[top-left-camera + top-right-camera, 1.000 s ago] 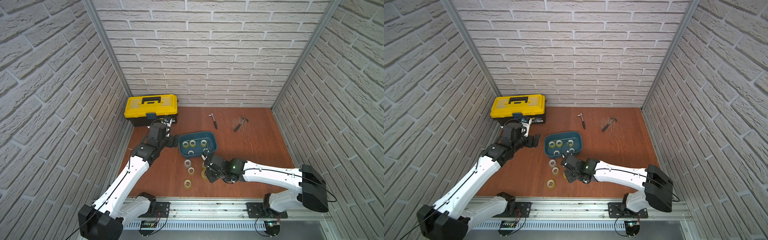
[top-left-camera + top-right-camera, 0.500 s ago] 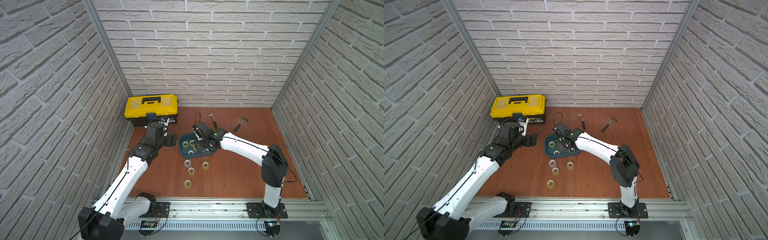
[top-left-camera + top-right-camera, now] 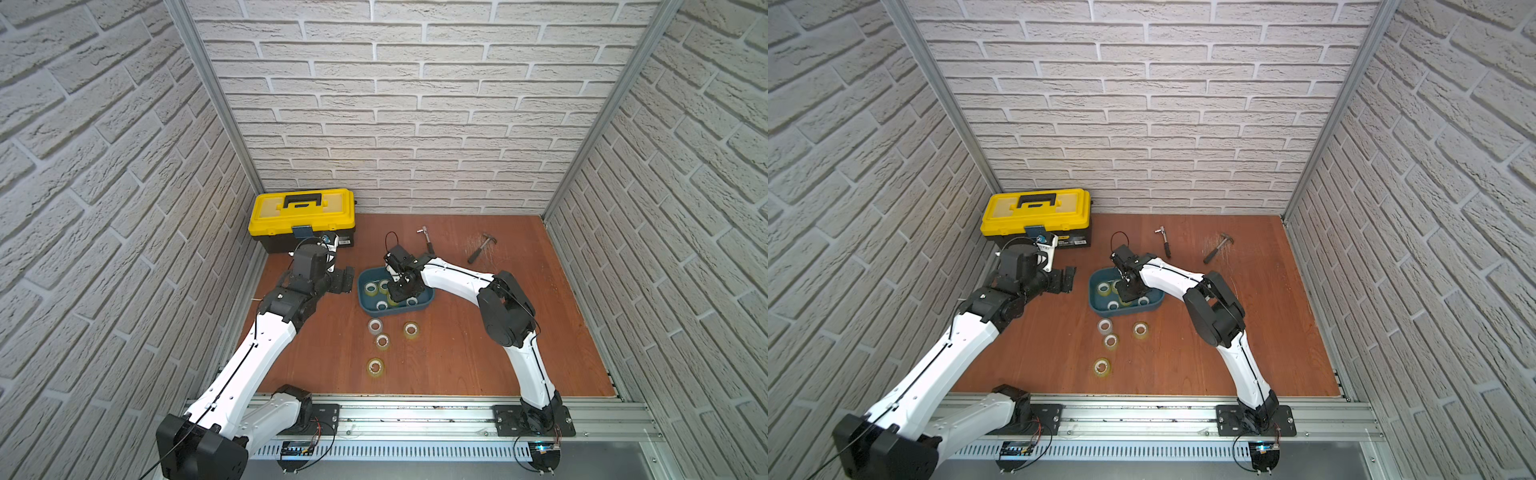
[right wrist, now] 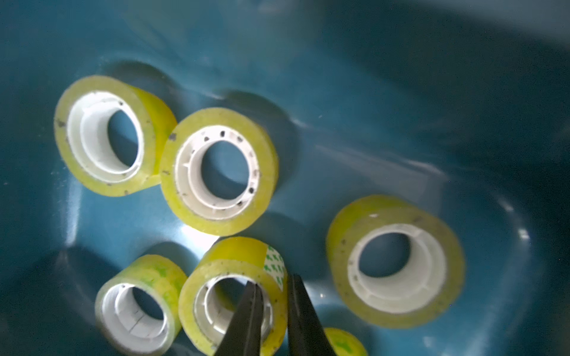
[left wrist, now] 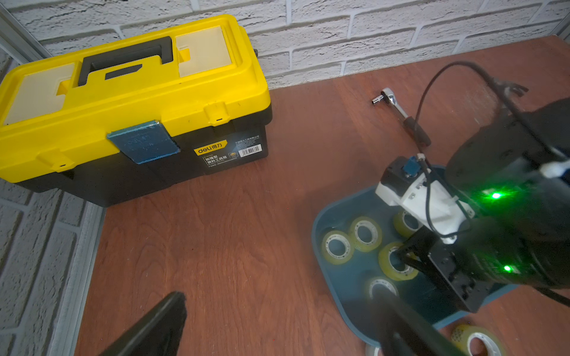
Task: Put the transparent tape into the storage box
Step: Place the tape in the storage box.
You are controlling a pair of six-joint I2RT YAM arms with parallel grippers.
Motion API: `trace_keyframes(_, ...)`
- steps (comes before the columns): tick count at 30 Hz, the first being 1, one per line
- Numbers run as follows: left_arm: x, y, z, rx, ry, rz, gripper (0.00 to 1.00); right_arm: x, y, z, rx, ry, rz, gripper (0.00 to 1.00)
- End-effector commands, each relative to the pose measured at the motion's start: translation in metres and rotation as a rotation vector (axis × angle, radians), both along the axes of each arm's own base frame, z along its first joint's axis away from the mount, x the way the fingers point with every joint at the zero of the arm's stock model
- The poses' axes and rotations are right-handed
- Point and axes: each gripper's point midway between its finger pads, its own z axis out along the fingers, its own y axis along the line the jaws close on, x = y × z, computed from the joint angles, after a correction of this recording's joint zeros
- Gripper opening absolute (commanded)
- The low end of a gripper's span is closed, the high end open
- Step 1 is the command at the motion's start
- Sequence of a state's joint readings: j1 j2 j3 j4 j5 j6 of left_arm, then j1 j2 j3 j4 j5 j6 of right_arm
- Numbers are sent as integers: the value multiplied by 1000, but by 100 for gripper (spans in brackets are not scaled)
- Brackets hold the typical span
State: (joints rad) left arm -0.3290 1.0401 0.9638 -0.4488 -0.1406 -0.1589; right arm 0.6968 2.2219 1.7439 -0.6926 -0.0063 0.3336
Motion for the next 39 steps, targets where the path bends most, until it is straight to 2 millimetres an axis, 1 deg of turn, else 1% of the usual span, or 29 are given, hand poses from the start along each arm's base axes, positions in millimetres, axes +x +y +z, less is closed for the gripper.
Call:
trace_keyframes(1, 2, -1, 8, -21, -32, -2, 98, 2, 15, 6, 64, 1, 0, 14)
trace_keyframes(3, 3, -1, 6, -20, -29, -3, 98, 1, 17, 8, 81, 4, 2, 17)
trace_keyframes(4, 3, -1, 7, -19, -30, -3, 98, 1, 18, 8, 83, 7, 1, 20)
trace_keyframes(8, 3, -2, 5, -19, -22, -6, 98, 0, 17, 16, 92, -2, 2, 37)
trace_keyframes(10, 4, -3, 3, -19, -15, -7, 98, -1, 17, 25, 102, -15, 7, 43)
trace_keyframes(13, 4, -3, 2, -18, -12, -8, 98, -1, 14, 47, 116, -51, 11, 49)
trace_keyframes(16, 4, -2, 2, -17, -11, -7, 98, -3, 7, 73, 128, -99, 3, 52)
trace_keyframes(20, 3, -2, 0, -15, -5, -2, 98, -18, -8, 114, 186, -174, -17, 51)
trace_keyframes(22, 2, -1, -1, -26, 2, 15, 98, -29, -18, 125, 206, -194, -26, 50)
trace_keyframes(24, -4, 1, -1, -70, 31, 46, 98, -43, -27, 131, 219, -198, -31, 48)
trace_keyframes(27, -17, -14, 3, -166, 47, -16, 98, -65, -45, 128, 215, -189, -40, 47)
trace_keyframes(29, -24, -19, -2, -177, 47, -55, 98, -81, -56, 119, 227, -177, -50, 47)
trace_keyframes(33, -31, -12, -17, -130, 90, -35, 98, -106, -73, 103, 248, -170, -69, 46)
trace_keyframes(35, -31, -12, -16, -125, 87, -39, 98, -114, -80, 95, 264, -169, -87, 46)
trace_keyframes(39, -30, -8, -15, -116, 74, -20, 98, -125, -85, 82, 277, -148, -110, 46)
